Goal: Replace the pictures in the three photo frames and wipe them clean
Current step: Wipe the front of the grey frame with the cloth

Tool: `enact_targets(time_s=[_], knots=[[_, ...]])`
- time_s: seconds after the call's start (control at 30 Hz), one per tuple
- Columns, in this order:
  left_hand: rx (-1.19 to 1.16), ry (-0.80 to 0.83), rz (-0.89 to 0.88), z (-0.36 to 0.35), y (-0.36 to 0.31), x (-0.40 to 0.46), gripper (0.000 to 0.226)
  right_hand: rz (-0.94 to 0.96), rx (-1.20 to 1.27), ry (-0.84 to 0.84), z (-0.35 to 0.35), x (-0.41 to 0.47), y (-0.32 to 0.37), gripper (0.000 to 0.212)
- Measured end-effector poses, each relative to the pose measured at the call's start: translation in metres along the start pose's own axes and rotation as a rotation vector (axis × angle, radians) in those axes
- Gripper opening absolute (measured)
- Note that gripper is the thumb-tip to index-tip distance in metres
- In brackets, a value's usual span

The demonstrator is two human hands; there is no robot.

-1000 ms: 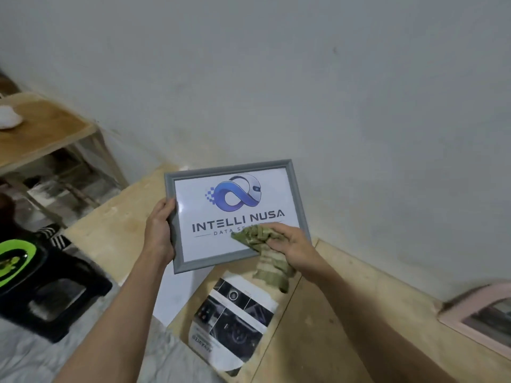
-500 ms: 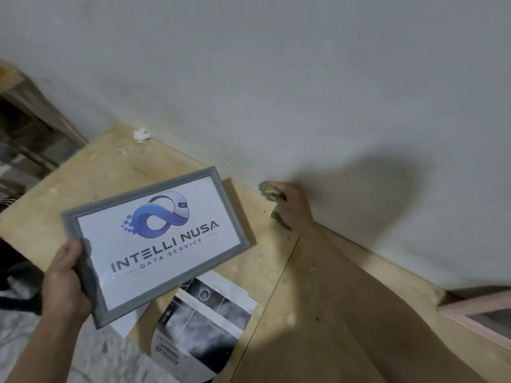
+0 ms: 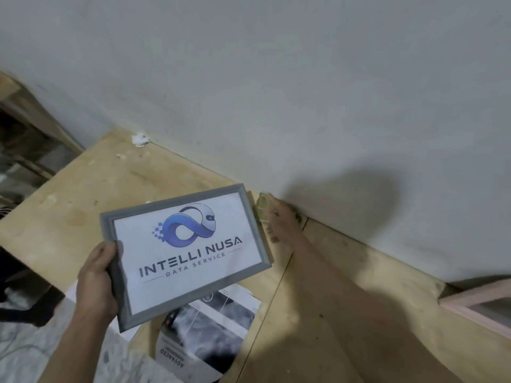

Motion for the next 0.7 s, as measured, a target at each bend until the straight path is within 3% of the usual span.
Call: enact_targets(time_s=[0.07,0.2,0.37,0.47,0.57,0.7], knots=[[0.000,0.054,0.003,-0.013,-0.009,-0.006,0.026,-0.131,0.325,0.051,0.008,-0.026,-0.003,0.021],[-0.052,0.176,-0.026,-0.042,-0.028,-0.028,0.022,-0.145,0.404,0.078,0.036,-0.083,-0.006,0.018],[-0.036,0.402,-0.103,-0.078,-0.062,-0.076,0.016,-0.084,0.439,-0.117,0.102,-0.179,-0.011,0.019],[0.064,0.635,-0.202,-0.108,-0.090,-0.110,0.011,-0.081,0.430,-0.267,0.140,-0.229,-0.022,0.018],[0.208,0.883,-0.306,-0.140,-0.111,-0.139,0.041,-0.053,0.470,-0.420,0.177,-0.276,-0.033,0.021],[0.253,0.914,-0.405,-0.181,-0.126,-0.160,0.048,-0.021,0.476,-0.556,0.216,-0.322,-0.049,0.025]])
Point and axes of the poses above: each hand's wrist, its own x-axis towards the middle knuckle, its own z-axis out of the back of the hand, y = z × x, the point moved 8 cm from there along x, towards the middle knuckle, and after that the axes turned 11 degrees about -z, right-handed, at the moved point
